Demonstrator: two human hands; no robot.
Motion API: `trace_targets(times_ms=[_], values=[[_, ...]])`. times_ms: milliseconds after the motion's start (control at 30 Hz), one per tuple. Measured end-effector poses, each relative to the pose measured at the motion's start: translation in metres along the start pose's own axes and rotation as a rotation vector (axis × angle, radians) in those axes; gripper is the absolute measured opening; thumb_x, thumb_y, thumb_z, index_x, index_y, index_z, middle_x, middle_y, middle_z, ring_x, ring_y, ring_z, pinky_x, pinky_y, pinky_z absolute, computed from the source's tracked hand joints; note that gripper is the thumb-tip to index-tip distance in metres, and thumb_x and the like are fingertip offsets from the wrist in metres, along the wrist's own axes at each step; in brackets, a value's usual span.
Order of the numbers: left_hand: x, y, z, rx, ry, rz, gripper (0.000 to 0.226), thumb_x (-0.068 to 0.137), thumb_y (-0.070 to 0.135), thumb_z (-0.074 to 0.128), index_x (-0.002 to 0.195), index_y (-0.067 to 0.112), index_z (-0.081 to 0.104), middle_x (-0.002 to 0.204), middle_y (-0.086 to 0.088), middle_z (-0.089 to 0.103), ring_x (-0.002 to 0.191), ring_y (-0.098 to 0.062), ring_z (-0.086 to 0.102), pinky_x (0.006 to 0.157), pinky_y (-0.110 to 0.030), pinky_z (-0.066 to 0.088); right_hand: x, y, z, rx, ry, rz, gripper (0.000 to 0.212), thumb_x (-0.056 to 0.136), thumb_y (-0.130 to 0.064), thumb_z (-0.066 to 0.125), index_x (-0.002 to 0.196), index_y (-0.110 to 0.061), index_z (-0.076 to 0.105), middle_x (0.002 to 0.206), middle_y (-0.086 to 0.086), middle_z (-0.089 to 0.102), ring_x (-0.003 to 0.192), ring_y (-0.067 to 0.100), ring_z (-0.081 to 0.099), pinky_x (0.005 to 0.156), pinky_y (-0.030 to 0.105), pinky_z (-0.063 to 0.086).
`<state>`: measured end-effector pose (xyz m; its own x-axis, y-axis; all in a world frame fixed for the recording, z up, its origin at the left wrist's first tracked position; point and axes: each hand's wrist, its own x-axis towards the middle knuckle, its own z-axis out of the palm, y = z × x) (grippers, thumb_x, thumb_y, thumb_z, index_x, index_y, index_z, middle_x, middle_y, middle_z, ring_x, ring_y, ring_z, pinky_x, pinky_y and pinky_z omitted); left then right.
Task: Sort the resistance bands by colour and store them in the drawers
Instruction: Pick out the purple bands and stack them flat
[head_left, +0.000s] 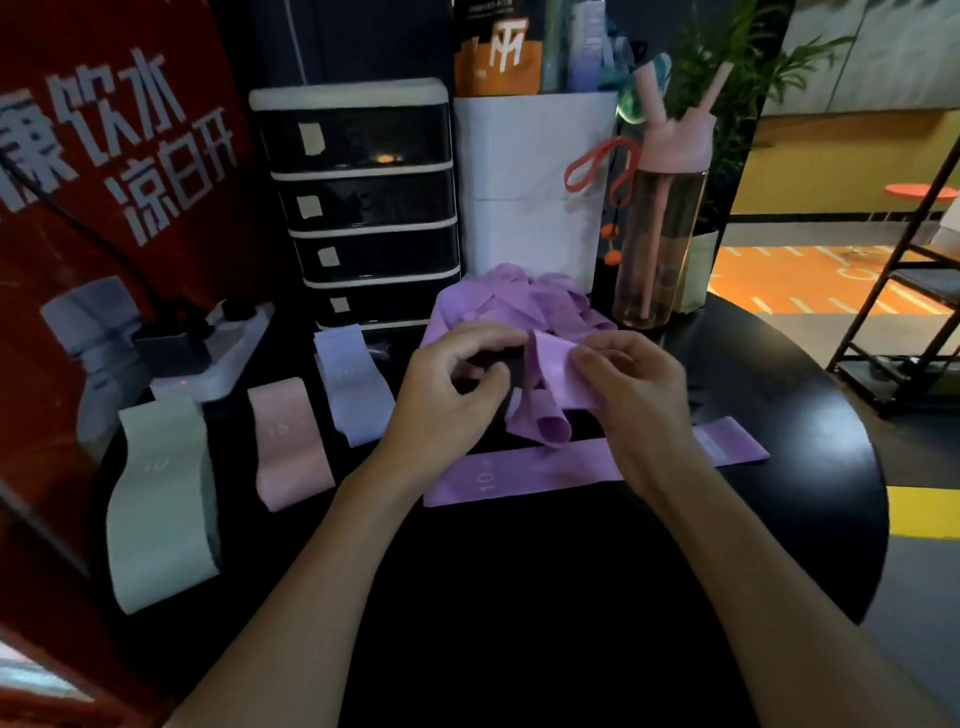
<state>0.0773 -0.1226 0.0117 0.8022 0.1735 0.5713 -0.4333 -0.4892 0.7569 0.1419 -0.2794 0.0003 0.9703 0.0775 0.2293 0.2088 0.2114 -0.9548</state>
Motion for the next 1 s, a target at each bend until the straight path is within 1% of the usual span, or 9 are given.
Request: trace_targets(times_ms=[133, 233, 433, 533, 633, 700, 800, 933, 1000], values=[[-0.001, -0.002, 0.001, 0.149, -0.171, 0.141, 0.042, 0.083, 0.017, 0.078, 0.122, 0.026, 0.068, 0.128, 0.012, 0.060, 0.124, -0.002, 0.053, 0.097, -0.015, 0.042, -0.006, -0.001, 0.002, 0.075, -0.047, 0.032, 0.027, 0.093, 0.000, 0.056, 0.083, -0.014, 0.077, 0.091, 0.011, 0.074, 0.086, 0.025, 0.066, 0.085, 0.045, 0.054], [0.001, -0.011, 0.004, 0.225, -0.169, 0.180, 0.042, 0.080, 0.015, 0.081, 0.120, 0.021, 0.071, 0.125, 0.005, 0.062, 0.120, -0.005, 0.056, 0.103, -0.020, 0.041, -0.010, -0.005, 0.004, 0.293, -0.089, 0.131, 0.037, 0.093, 0.010, 0.043, 0.088, -0.006, 0.076, 0.092, 0.014, 0.075, 0.094, 0.030, 0.067, 0.084, 0.040, 0.056], [-0.003, -0.007, 0.007, 0.162, 0.064, 0.110, 0.009, 0.087, 0.008, 0.069, 0.090, 0.015, 0.075, 0.087, 0.009, 0.070, 0.084, -0.010, 0.064, 0.078, -0.025, 0.050, -0.015, -0.009, 0.000, 0.445, -0.202, 0.156, 0.037, 0.094, 0.012, 0.033, 0.114, -0.001, 0.062, 0.103, 0.026, 0.070, 0.094, 0.034, 0.070, 0.081, 0.035, 0.059], [-0.001, 0.000, 0.009, -0.006, 0.195, -0.082, 0.027, 0.094, 0.011, 0.067, 0.067, 0.011, 0.061, 0.058, 0.003, 0.055, 0.058, -0.003, 0.047, 0.060, -0.018, 0.038, -0.015, -0.004, 0.001, 0.267, -0.151, 0.044, 0.033, 0.092, 0.012, 0.045, 0.106, -0.008, 0.067, 0.099, 0.016, 0.072, 0.087, 0.024, 0.070, 0.079, 0.031, 0.057], [0.001, 0.000, 0.011, -0.142, 0.215, -0.122, 0.035, 0.096, 0.014, 0.065, 0.074, -0.012, 0.056, 0.062, -0.024, 0.054, 0.060, -0.013, 0.044, 0.057, -0.027, 0.038, -0.018, -0.001, 0.003, 0.055, -0.196, -0.001, 0.029, 0.091, 0.004, 0.059, 0.115, -0.011, 0.066, 0.104, 0.002, 0.074, 0.094, 0.008, 0.069, 0.077, 0.017, 0.052], [0.000, 0.002, 0.012, -0.170, 0.210, -0.139, 0.030, 0.096, 0.013, 0.064, 0.079, -0.011, 0.060, 0.061, -0.013, 0.059, 0.060, -0.008, 0.050, 0.058, -0.023, 0.040, -0.020, 0.000, 0.004, 0.039, -0.285, 0.009, 0.028, 0.090, -0.002, 0.063, 0.116, -0.014, 0.066, 0.104, 0.001, 0.075, 0.098, 0.010, 0.069, 0.079, 0.018, 0.053], [0.000, 0.006, 0.012, -0.225, 0.213, -0.165, 0.017, 0.096, 0.005, 0.062, 0.080, 0.004, 0.067, 0.064, 0.009, 0.067, 0.059, 0.002, 0.058, 0.058, -0.014, 0.044, -0.020, 0.002, 0.005, -0.023, -0.350, 0.011, 0.023, 0.090, -0.006, 0.065, 0.112, -0.013, 0.068, 0.099, 0.013, 0.074, 0.092, 0.027, 0.070, 0.082, 0.037, 0.056], [0.003, 0.004, 0.009, -0.290, 0.290, -0.184, 0.021, 0.097, 0.008, 0.062, 0.081, -0.006, 0.065, 0.067, -0.013, 0.062, 0.065, -0.018, 0.055, 0.061, -0.031, 0.047, -0.019, 0.006, 0.004, -0.136, -0.355, 0.003, 0.011, 0.089, -0.012, 0.070, 0.088, -0.002, 0.067, 0.076, 0.009, 0.067, 0.068, 0.020, 0.059, 0.067, 0.037, 0.048], [0.003, 0.006, 0.008, -0.328, 0.295, -0.202, 0.016, 0.097, 0.007, 0.062, 0.083, 0.004, 0.070, 0.069, -0.009, 0.070, 0.066, -0.015, 0.063, 0.061, -0.026, 0.054, -0.018, 0.006, 0.004, -0.148, -0.354, -0.016, 0.017, 0.088, -0.013, 0.070, 0.084, 0.002, 0.063, 0.072, 0.009, 0.063, 0.066, 0.017, 0.056, 0.064, 0.033, 0.046]])
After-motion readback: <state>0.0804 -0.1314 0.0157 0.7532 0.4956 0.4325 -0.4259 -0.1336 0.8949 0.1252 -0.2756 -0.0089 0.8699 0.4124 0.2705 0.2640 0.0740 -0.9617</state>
